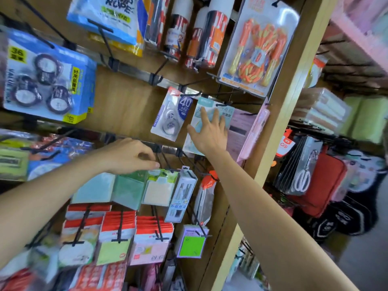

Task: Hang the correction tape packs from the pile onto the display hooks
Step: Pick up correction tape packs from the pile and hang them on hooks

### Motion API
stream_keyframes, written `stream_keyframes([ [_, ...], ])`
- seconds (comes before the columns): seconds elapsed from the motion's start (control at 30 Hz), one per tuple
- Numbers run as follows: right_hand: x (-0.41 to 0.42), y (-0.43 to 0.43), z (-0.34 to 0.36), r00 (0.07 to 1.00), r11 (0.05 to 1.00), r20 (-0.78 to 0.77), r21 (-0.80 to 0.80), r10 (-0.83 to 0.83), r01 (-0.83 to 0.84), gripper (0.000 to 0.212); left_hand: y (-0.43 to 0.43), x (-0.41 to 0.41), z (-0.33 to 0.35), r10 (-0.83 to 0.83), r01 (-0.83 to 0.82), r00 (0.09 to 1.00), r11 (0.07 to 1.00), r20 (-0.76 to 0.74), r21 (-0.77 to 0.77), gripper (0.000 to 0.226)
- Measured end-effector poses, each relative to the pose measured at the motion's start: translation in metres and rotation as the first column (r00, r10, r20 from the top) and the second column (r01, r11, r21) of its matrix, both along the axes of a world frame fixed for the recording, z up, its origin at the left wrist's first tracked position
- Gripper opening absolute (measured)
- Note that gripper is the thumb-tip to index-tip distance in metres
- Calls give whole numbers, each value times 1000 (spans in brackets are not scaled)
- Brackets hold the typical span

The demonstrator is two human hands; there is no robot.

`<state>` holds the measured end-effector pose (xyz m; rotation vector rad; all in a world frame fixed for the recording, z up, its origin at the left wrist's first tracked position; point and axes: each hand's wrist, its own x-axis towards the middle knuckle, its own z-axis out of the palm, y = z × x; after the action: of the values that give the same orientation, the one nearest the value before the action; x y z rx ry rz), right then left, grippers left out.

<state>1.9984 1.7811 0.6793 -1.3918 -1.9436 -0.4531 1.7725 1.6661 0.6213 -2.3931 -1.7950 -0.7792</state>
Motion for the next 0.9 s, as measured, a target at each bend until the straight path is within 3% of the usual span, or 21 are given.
stream_keyframes([
  [0.23, -14, 33, 18, 986, 983, -137, -141, 96, -115, 76, 1, 2, -6, 40, -40, 999, 997, 0, 62, 35],
  [0.47, -11, 65, 32, 986, 945, -20, -281, 167, -165, 80, -4, 4, -7, 84, -86, 996, 988, 22, 127, 32],
  [0.57, -3, 55, 38, 977, 918, -72, -334, 200, -213, 73, -4, 5, -8, 84, -88, 996, 986, 37, 140, 31],
  [0.67, 6, 19, 27, 952, 914, -117, -266, 283, -305, 67, -5, 7, -8, 105, -107, 994, 980, 17, 168, 29],
  [0.9, 46, -92, -42, 895, 895, 10, -11, 447, -447, 39, -10, 11, -1, 114, -104, 992, 976, -44, 189, 25],
])
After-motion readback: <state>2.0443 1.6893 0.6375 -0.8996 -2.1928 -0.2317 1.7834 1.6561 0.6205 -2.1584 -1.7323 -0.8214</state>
